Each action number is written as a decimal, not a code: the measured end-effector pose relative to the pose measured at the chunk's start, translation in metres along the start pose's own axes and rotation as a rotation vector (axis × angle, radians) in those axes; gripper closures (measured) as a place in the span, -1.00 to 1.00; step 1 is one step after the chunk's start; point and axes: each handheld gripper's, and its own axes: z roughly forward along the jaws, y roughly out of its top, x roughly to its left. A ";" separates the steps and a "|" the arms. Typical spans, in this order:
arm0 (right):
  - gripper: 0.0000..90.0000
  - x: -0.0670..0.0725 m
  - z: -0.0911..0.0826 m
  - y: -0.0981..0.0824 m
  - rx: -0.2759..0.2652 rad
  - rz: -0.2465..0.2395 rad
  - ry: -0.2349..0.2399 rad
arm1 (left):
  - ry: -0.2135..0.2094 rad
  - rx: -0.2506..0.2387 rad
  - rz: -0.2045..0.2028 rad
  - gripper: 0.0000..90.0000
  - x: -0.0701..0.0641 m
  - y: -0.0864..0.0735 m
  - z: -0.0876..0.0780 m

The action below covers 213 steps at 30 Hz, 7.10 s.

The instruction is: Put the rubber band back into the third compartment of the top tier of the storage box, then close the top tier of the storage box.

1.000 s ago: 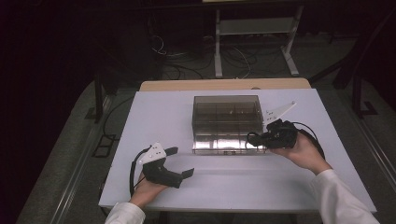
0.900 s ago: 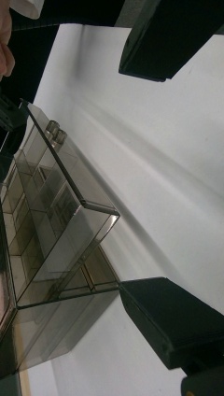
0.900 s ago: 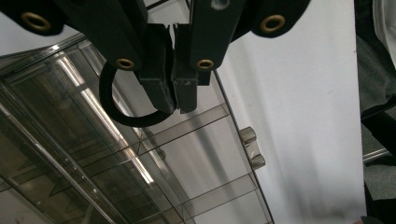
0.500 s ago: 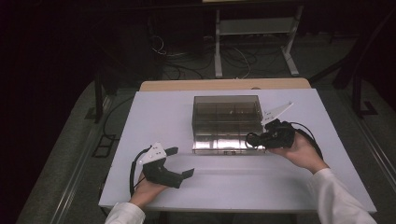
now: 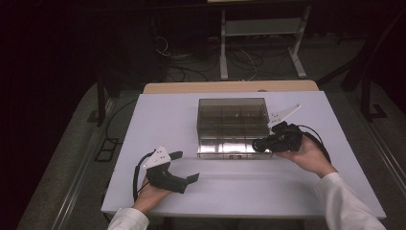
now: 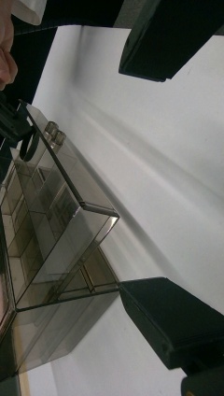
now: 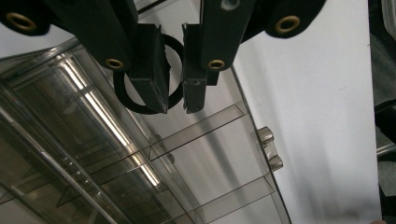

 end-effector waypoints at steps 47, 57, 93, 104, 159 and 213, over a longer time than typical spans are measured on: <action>0.59 0.052 -0.006 0.011 -0.084 -0.069 0.094 | -0.001 -0.001 0.000 -1.00 0.000 0.000 0.001; 0.77 0.057 0.005 0.015 -0.071 -0.083 0.115 | -0.001 0.002 0.002 -1.00 0.000 0.000 0.001; 0.98 0.066 0.044 0.017 -0.012 -0.074 0.110 | -0.002 0.004 0.008 -1.00 0.000 0.000 0.000; 0.98 0.068 0.054 0.015 0.013 -0.071 0.085 | -0.003 0.006 0.005 -1.00 0.000 0.000 0.001; 0.98 0.052 0.057 0.023 0.003 -0.023 0.026 | -0.004 0.003 0.006 -1.00 -0.001 0.000 0.000; 0.98 0.024 0.061 0.037 -0.024 0.039 0.001 | -0.005 0.004 0.008 -1.00 0.000 0.000 0.000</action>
